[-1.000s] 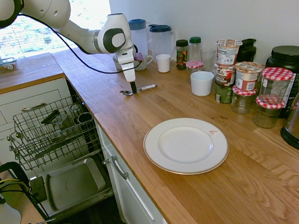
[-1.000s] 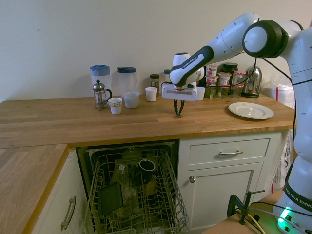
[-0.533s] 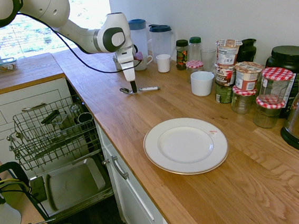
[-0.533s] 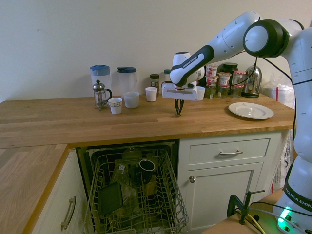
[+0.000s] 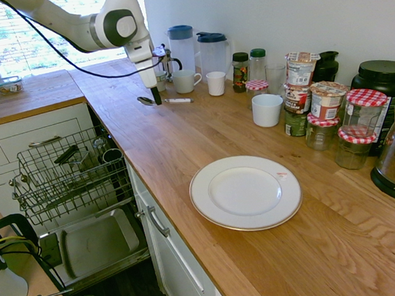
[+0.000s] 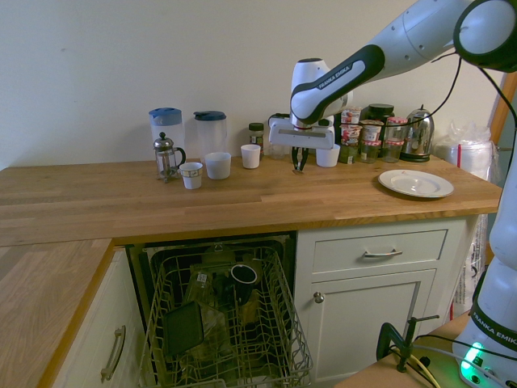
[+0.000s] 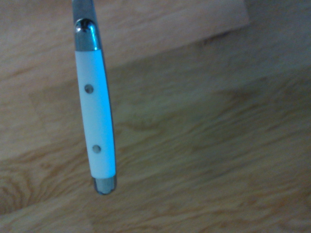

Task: Put the spoon in the dishwasher

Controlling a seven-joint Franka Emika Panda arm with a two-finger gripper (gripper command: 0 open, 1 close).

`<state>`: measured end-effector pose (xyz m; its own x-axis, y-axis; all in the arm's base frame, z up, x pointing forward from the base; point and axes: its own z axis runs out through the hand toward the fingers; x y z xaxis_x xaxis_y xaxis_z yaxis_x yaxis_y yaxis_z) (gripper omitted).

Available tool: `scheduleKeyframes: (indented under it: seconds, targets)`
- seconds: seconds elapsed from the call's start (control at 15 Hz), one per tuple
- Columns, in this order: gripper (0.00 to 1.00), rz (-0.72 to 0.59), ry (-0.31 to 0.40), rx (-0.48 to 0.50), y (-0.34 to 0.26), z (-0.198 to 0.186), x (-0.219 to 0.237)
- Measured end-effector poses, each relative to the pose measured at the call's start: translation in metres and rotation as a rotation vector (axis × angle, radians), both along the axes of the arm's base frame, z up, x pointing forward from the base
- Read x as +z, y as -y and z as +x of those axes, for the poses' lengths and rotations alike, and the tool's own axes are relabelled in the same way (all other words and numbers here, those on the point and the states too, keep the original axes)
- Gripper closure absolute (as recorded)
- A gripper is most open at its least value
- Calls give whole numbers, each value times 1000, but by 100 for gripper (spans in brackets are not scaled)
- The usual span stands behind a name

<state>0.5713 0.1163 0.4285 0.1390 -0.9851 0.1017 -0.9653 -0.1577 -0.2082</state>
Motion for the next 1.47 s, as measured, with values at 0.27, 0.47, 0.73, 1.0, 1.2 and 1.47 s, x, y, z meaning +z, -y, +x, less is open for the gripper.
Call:
scheduleKeyframes:
  seconds: [0.27,0.47,0.73,1.0,1.2,1.47]
  targets:
    - [100,-1,2,67,-68,-45,3]
    - [100,-22,7,84,-85,-59,-2]
    - [100,-60,36,113,-129,-85,-18]
    - [100,-64,44,166,-177,-130,-54]
    - [100,-61,53,205,-213,-163,-82]
    - [100,-64,37,234,-243,-198,-119]
